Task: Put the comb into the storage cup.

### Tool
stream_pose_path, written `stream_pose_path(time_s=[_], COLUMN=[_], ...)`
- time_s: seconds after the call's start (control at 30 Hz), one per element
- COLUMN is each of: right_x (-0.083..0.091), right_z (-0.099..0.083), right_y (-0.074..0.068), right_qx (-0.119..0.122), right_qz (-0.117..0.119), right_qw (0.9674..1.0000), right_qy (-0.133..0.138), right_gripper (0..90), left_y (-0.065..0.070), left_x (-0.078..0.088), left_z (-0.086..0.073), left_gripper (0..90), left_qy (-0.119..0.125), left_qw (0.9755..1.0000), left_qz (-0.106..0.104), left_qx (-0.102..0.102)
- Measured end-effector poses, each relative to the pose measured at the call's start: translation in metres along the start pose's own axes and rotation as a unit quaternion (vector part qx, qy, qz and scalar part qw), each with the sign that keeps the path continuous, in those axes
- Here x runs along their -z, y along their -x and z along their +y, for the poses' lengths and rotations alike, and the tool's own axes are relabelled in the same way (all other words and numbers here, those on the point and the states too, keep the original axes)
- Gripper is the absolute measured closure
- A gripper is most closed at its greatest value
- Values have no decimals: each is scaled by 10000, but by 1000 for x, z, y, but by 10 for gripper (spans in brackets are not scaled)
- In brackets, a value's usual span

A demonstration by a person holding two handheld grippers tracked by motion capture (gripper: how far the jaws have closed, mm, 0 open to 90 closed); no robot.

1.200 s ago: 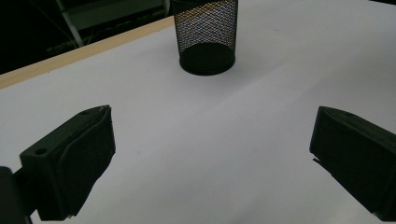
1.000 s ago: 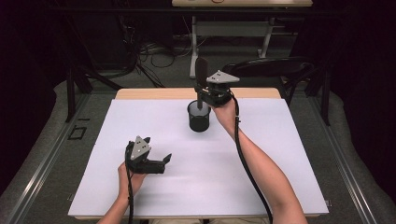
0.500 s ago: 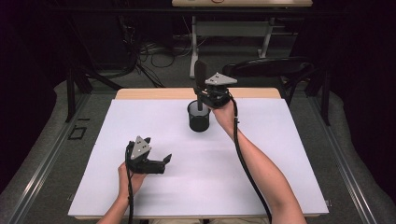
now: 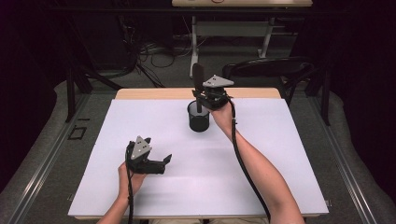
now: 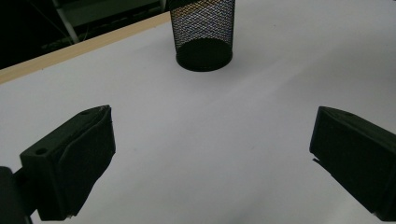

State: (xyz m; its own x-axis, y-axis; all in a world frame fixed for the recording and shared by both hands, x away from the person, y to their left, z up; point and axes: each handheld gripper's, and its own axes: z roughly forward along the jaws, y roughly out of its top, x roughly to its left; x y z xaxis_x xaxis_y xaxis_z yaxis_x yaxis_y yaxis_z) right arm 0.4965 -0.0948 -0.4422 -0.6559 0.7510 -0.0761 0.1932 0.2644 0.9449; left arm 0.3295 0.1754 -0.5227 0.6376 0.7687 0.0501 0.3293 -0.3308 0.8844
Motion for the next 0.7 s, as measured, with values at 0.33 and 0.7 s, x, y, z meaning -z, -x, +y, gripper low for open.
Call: stream_pose_path(time_s=[0.33, 0.7], right_x=[-4, -8], right_z=[-5, -11], right_y=[0, 2], right_qx=[31, 18], right_qz=[-33, -44], right_qw=[10000, 9999], right_qy=[-73, -164], right_gripper=[730, 730], left_y=[0, 0], left_x=[0, 1], left_z=[0, 0], left_gripper=[2, 2], left_qy=[-1, -11], left_qw=[10000, 10000], left_qz=[-13, -11], left_qx=[-26, -45])
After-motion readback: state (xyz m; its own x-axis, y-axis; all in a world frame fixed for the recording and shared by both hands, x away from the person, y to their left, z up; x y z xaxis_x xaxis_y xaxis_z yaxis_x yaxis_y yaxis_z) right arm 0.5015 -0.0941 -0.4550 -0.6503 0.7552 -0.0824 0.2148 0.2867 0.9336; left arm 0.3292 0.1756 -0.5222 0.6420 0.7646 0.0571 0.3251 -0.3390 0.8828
